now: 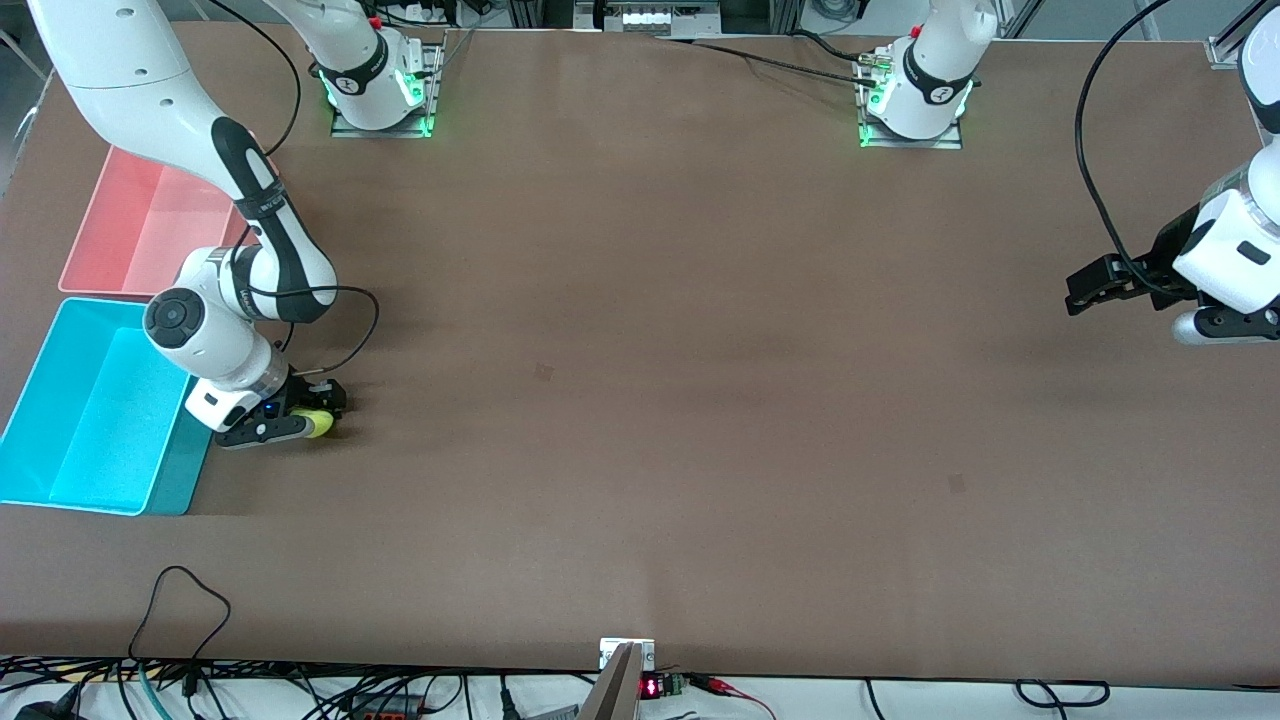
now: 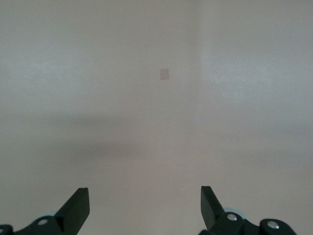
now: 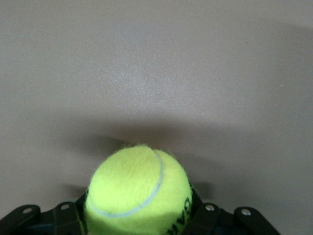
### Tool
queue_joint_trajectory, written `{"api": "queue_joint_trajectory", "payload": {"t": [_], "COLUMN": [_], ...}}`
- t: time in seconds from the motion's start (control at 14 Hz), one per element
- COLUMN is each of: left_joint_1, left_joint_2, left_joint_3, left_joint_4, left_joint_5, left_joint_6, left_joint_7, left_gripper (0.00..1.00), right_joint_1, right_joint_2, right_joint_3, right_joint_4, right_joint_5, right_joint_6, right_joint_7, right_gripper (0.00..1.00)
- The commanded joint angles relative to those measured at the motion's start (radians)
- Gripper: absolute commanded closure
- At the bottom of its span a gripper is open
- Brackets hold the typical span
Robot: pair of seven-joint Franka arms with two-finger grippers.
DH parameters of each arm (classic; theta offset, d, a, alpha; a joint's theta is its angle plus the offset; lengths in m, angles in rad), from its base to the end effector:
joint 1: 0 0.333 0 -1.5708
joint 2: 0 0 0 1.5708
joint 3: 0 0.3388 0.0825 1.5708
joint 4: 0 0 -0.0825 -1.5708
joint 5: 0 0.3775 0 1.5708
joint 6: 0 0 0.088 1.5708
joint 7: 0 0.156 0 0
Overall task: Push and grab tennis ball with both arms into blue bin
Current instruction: 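Carry the ball with the right gripper over the cyan bin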
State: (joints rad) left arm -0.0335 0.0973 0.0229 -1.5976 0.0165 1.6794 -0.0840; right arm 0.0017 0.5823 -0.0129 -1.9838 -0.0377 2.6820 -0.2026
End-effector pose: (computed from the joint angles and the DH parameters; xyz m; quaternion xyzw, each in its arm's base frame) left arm 0.5854 -0.0043 0.5400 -0.9993 -0.0357 0.0073 0.0097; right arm 0.6353 -0.0067 0.1540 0.9918 0.1129 0.0562 0.0189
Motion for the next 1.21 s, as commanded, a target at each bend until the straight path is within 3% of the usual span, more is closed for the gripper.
{"api": "queue_joint_trajectory", "payload": {"t": [0.0, 0.14, 0.21, 0.57, 0.79, 1.14], "left_joint_1": [0.010, 0.015, 0.015, 0.015, 0.010, 0.012], "left_joint_2": [0.002, -0.002, 0.001, -0.004, -0.014, -0.021], "left_joint_3": [0.009, 0.011, 0.008, 0.005, 0.000, 0.002], "left_joint_4": [0.002, 0.002, 0.005, 0.033, 0.038, 0.038], "left_joint_5": [-0.018, -0.018, -0.018, -0.018, -0.018, -0.024], "left_joint_6": [0.008, 0.008, 0.013, 0.006, -0.001, -0.069], "left_joint_7": [0.023, 0.021, 0.021, 0.021, 0.012, 0.021], "left_gripper": [0.00, 0.00, 0.00, 0.00, 0.00, 0.00], "right_joint_1": [-0.008, -0.005, -0.005, -0.058, -0.164, -0.342], "right_joint_2": [0.001, -0.005, -0.015, -0.186, -0.265, -0.242], "right_joint_3": [0.010, 0.010, 0.010, 0.010, 0.008, -0.001], "right_joint_4": [0.011, 0.019, 0.036, 0.040, 0.040, 0.040], "right_joint_5": [-0.010, -0.005, -0.005, -0.016, -0.022, -0.021], "right_joint_6": [0.004, 0.002, -0.008, -0.253, -0.353, -0.370], "right_joint_7": [0.003, 0.002, 0.000, -0.017, -0.116, -0.277], "right_gripper": [0.72, 0.89, 0.90, 0.91, 0.90, 0.89]}}
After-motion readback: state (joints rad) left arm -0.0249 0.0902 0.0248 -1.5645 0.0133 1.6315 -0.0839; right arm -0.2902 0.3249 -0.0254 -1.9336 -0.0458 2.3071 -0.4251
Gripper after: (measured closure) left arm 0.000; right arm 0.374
